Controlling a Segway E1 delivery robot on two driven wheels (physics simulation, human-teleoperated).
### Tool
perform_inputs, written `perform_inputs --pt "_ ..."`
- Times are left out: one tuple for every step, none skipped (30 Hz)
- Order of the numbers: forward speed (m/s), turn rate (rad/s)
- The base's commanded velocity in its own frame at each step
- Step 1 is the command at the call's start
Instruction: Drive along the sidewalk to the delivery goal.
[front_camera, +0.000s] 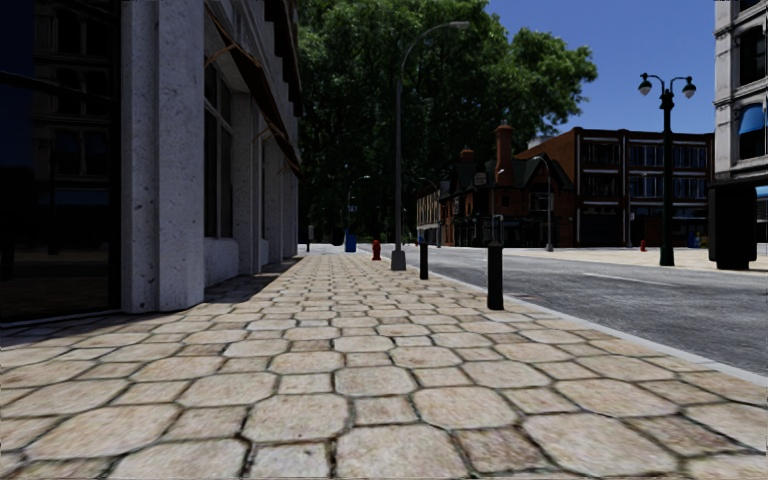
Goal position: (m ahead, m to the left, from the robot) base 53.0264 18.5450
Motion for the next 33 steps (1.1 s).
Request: perform_inputs --pt "2.0 0.29" --pt "2.0 0.29" --pt "2.0 0.29" --pt "2.0 0.29" --pt "2.0 0.29" --pt "2.0 0.29" --pt "2.0 0.29" --pt "2.0 0.29" --pt "2.0 0.29" --pt "2.0 0.29" --pt "2.0 0.29" --pt "2.0 0.29" --pt "2.0 0.29" --pt "2.0 0.29" --pt "2.0 0.29" --pt "2.0 0.29" --pt "2.0 0.29" --pt "2.0 0.29" --pt "2.0 0.29" --pt "2.0 0.29" --pt "2.0 0.29" --pt "2.0 0.29" --pt "2.0 0.29" --pt "2.0 0.29" --pt "2.0 0.29" --pt "2.0 0.29" --pt "2.0 0.0" --pt "2.0 0.0" --pt "2.0 0.0" --pt "2.0 0.0" --pt "2.0 0.0" --pt "2.0 0.0" --pt "2.0 0.0"
